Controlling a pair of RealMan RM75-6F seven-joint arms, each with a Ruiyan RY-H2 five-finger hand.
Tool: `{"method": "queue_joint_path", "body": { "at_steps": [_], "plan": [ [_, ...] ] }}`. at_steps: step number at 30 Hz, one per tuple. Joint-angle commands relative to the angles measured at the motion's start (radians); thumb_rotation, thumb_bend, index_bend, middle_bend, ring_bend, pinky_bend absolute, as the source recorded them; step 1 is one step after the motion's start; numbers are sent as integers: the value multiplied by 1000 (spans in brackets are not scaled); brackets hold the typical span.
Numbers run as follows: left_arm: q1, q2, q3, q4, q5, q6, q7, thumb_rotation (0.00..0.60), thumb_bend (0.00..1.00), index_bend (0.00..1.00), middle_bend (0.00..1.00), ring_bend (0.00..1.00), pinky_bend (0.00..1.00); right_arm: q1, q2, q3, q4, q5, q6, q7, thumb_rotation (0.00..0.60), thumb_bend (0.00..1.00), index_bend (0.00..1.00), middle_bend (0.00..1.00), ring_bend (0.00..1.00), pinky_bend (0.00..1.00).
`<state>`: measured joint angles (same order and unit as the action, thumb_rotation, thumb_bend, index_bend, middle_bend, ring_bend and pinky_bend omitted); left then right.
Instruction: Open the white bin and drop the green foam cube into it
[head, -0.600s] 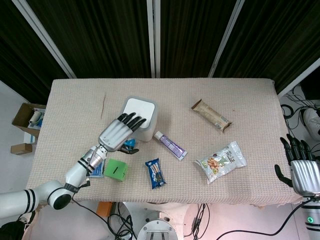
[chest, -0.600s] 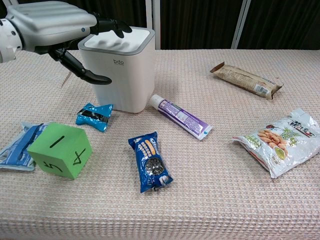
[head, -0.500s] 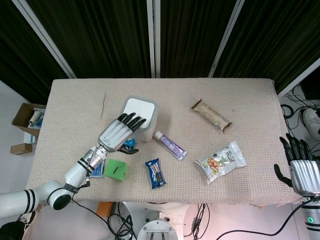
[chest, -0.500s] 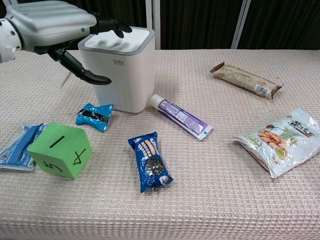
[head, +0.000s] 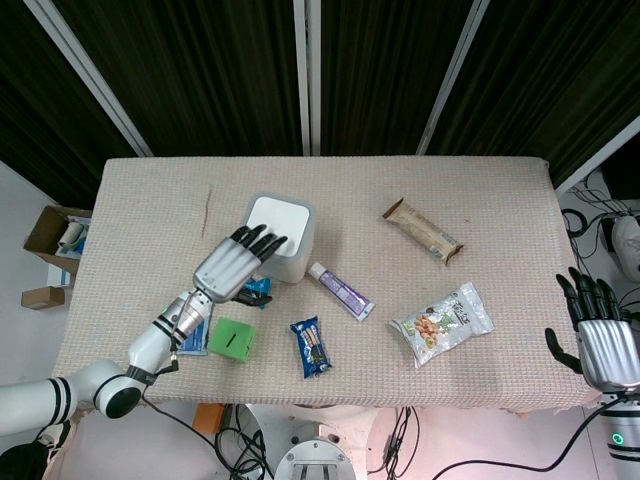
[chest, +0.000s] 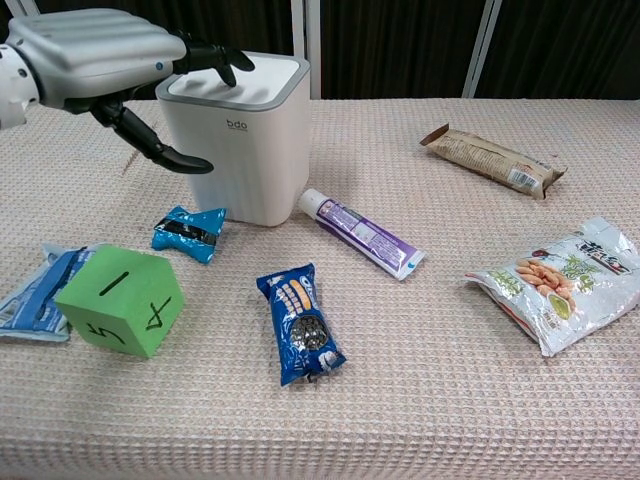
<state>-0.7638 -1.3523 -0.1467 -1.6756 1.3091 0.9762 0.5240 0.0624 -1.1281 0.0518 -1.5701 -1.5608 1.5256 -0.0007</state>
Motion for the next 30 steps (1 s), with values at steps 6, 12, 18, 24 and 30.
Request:
{"method": "queue_joint_path", "body": {
  "at_steps": [6, 12, 18, 24, 30],
  "plan": [
    [-5, -19, 18, 36, 5, 0, 3, 358, 157, 71, 334, 81, 203, 0, -4, -2, 3, 2, -4, -1, 600, 342, 0, 0, 0, 0],
    [-3, -18, 22, 32, 16, 24, 11, 358, 157, 81, 347, 81, 202, 0, -4, -3, 4, 2, -5, 1, 600, 343, 0, 0, 0, 0],
    [30, 40, -3, -55, 58, 130, 14, 356, 157, 83, 184, 81, 202, -1, -5, -1, 8, 2, 0, 5, 600, 343, 0, 0, 0, 0],
    [96, 139, -8, -180, 96, 236, -22, 351, 156, 83, 137, 82, 202, -1, -5, 1, 14, 4, 1, 15, 600, 343, 0, 0, 0, 0],
    [171, 212, 101, -262, 89, 203, -51, 321, 143, 83, 137, 86, 204, 0, -7, 2, 16, 4, 1, 21, 600, 343, 0, 0, 0, 0]
  ]
}}
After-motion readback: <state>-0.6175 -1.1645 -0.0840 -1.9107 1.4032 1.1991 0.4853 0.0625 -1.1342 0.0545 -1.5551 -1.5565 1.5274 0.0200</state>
